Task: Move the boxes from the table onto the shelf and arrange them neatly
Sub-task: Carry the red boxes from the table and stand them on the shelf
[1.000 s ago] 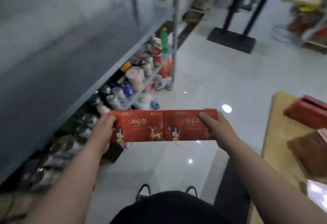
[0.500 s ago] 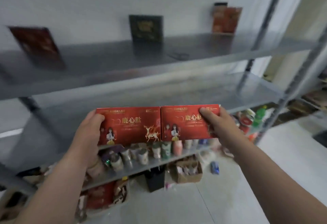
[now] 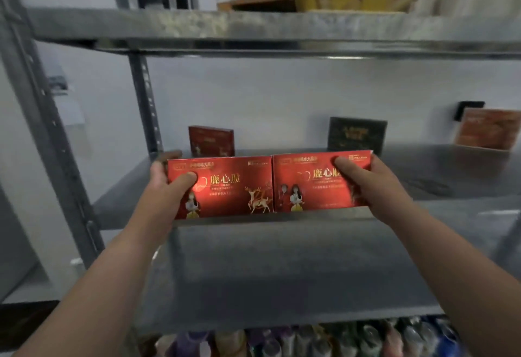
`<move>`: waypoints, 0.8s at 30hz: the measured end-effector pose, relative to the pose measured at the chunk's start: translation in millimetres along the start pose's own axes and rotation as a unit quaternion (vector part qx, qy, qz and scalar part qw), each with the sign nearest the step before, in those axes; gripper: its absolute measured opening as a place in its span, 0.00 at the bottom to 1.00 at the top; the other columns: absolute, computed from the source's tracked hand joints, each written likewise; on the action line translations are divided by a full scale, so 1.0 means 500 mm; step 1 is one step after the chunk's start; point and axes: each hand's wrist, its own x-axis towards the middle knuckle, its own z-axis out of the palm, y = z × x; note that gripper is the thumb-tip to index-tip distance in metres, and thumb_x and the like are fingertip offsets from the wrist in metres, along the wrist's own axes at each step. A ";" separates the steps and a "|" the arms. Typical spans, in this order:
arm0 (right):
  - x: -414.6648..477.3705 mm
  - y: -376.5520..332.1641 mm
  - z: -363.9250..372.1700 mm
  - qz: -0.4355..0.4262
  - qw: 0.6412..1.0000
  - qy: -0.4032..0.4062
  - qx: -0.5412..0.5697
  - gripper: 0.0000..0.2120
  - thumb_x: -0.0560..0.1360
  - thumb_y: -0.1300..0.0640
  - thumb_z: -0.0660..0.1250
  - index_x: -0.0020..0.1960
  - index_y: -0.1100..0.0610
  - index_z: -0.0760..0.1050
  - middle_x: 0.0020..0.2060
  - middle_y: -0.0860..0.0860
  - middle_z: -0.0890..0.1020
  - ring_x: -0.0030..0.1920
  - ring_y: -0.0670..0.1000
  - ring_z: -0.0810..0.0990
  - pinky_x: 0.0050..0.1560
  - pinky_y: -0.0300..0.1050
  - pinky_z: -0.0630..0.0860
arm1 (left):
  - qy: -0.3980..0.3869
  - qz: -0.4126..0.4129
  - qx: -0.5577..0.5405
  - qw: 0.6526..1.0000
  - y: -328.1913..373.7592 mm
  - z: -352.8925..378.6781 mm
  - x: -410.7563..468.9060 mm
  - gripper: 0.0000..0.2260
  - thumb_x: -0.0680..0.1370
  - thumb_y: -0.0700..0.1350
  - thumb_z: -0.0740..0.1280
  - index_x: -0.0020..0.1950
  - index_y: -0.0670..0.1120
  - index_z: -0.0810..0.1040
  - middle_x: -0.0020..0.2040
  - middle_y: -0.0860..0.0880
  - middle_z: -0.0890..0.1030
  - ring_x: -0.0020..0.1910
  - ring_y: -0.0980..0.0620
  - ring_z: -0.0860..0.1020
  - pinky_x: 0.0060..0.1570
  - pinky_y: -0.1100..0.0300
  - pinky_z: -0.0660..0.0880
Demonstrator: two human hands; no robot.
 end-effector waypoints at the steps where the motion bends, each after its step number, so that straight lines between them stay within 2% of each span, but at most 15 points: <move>1: 0.025 -0.001 0.023 -0.002 1.000 -0.003 -0.001 0.33 0.60 0.39 0.81 0.60 0.51 0.75 0.51 0.53 0.86 0.47 0.56 0.87 0.50 0.57 0.83 | -0.001 0.012 0.017 1.000 -0.001 -0.014 0.025 0.17 0.78 0.40 0.67 0.58 0.61 0.73 0.49 0.49 0.82 0.40 0.48 0.85 0.39 0.50 0.81; 3: 0.072 0.001 0.062 -0.003 1.000 -0.004 -0.016 0.34 0.61 0.38 0.80 0.61 0.51 0.74 0.51 0.52 0.86 0.48 0.55 0.87 0.50 0.54 0.83 | 0.007 0.030 0.050 0.998 -0.007 -0.033 0.076 0.20 0.79 0.39 0.67 0.57 0.65 0.73 0.49 0.50 0.81 0.40 0.49 0.85 0.38 0.51 0.81; 6: 0.152 0.019 0.103 -0.018 0.999 -0.023 -0.040 0.23 0.68 0.42 0.78 0.58 0.50 0.76 0.48 0.51 0.86 0.46 0.52 0.87 0.49 0.53 0.83 | 0.023 0.035 0.080 0.996 -0.029 -0.055 0.156 0.18 0.77 0.38 0.70 0.53 0.63 0.75 0.49 0.50 0.83 0.42 0.50 0.83 0.40 0.53 0.80; 8: 0.208 0.034 0.124 -0.037 0.996 -0.039 -0.065 0.21 0.69 0.41 0.77 0.56 0.49 0.76 0.45 0.51 0.86 0.41 0.50 0.85 0.45 0.50 0.82 | 0.004 0.023 0.081 0.996 -0.050 -0.064 0.207 0.17 0.77 0.38 0.71 0.54 0.60 0.75 0.50 0.50 0.82 0.44 0.51 0.84 0.40 0.54 0.80; 10: 0.259 0.042 0.143 -0.048 0.994 -0.054 -0.081 0.16 0.71 0.45 0.76 0.54 0.49 0.75 0.40 0.51 0.84 0.37 0.49 0.82 0.40 0.47 0.80 | -0.002 0.007 0.075 0.997 -0.068 -0.067 0.259 0.17 0.77 0.36 0.70 0.55 0.58 0.75 0.52 0.49 0.81 0.49 0.47 0.83 0.43 0.52 0.81; 12: 0.315 0.054 0.159 -0.056 0.992 -0.071 -0.087 0.13 0.73 0.49 0.76 0.52 0.47 0.74 0.41 0.49 0.83 0.40 0.50 0.82 0.40 0.47 0.79 | 0.005 -0.008 0.092 0.996 -0.081 -0.064 0.308 0.17 0.77 0.35 0.70 0.56 0.57 0.74 0.54 0.49 0.80 0.52 0.44 0.81 0.48 0.49 0.81; 15: 0.393 0.081 0.177 -0.056 0.989 -0.089 -0.101 0.13 0.72 0.50 0.77 0.51 0.46 0.74 0.46 0.50 0.84 0.48 0.53 0.84 0.46 0.52 0.83 | 0.008 -0.026 0.132 0.991 -0.094 -0.057 0.366 0.18 0.78 0.35 0.68 0.61 0.53 0.73 0.55 0.49 0.79 0.52 0.48 0.79 0.43 0.54 0.78; 17: 0.445 0.105 0.182 -0.052 0.988 -0.093 -0.110 0.18 0.70 0.49 0.79 0.53 0.48 0.74 0.47 0.50 0.84 0.50 0.53 0.84 0.44 0.50 0.82 | 0.015 -0.016 0.168 0.986 -0.104 -0.060 0.400 0.18 0.78 0.35 0.68 0.62 0.52 0.73 0.54 0.50 0.79 0.52 0.50 0.79 0.42 0.58 0.77; 19: 0.488 0.125 0.185 -0.049 0.987 -0.091 -0.119 0.22 0.67 0.47 0.80 0.55 0.49 0.73 0.49 0.49 0.83 0.50 0.52 0.84 0.46 0.49 0.82 | 0.025 -0.008 0.188 0.982 -0.119 -0.065 0.427 0.17 0.77 0.35 0.69 0.61 0.52 0.74 0.54 0.51 0.78 0.53 0.50 0.79 0.43 0.58 0.77; 22: 0.532 0.145 0.189 -0.048 0.985 -0.085 -0.143 0.23 0.67 0.48 0.81 0.54 0.51 0.73 0.48 0.49 0.82 0.48 0.49 0.83 0.44 0.43 0.81 | 0.041 -0.001 0.212 0.976 -0.142 -0.070 0.448 0.17 0.77 0.36 0.69 0.61 0.52 0.74 0.54 0.52 0.78 0.51 0.53 0.78 0.43 0.61 0.75; 24: 0.556 0.159 0.187 -0.044 0.984 -0.084 -0.151 0.24 0.67 0.49 0.81 0.56 0.51 0.73 0.48 0.49 0.82 0.49 0.49 0.83 0.45 0.43 0.81 | 0.056 0.017 0.227 0.972 -0.152 -0.073 0.454 0.16 0.77 0.36 0.69 0.61 0.52 0.73 0.53 0.53 0.78 0.51 0.55 0.78 0.43 0.62 0.75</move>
